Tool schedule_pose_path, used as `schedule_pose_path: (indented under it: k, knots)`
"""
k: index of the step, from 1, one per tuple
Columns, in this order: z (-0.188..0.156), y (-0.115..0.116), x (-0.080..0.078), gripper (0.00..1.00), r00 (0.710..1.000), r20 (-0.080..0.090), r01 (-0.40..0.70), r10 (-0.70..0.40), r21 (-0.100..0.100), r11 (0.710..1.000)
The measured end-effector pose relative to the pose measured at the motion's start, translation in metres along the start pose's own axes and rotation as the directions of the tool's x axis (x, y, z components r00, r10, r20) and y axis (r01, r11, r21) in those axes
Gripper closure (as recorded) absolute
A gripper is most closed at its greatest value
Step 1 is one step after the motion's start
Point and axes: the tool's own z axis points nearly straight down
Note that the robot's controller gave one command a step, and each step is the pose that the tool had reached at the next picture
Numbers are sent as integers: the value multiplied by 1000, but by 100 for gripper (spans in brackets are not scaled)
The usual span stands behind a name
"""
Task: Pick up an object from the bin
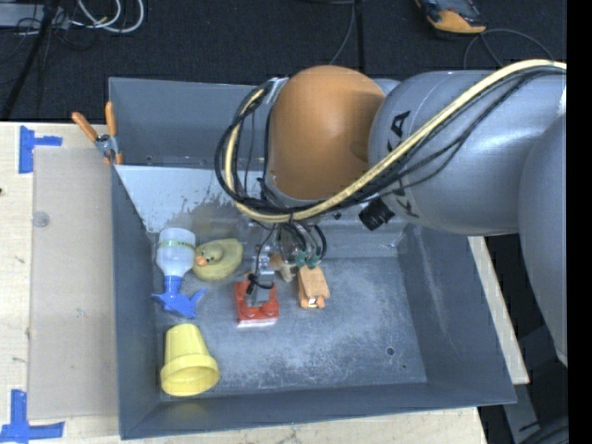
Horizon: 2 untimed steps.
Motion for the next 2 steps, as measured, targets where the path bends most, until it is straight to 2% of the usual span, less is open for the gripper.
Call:
schedule_pose_path:
  k: [1,2]
  knots:
    - [-5,-1,-1,0,1000,6,-3,3,-1,1000]
    - [19,4,7,0,997,11,79,-79,-1,997]
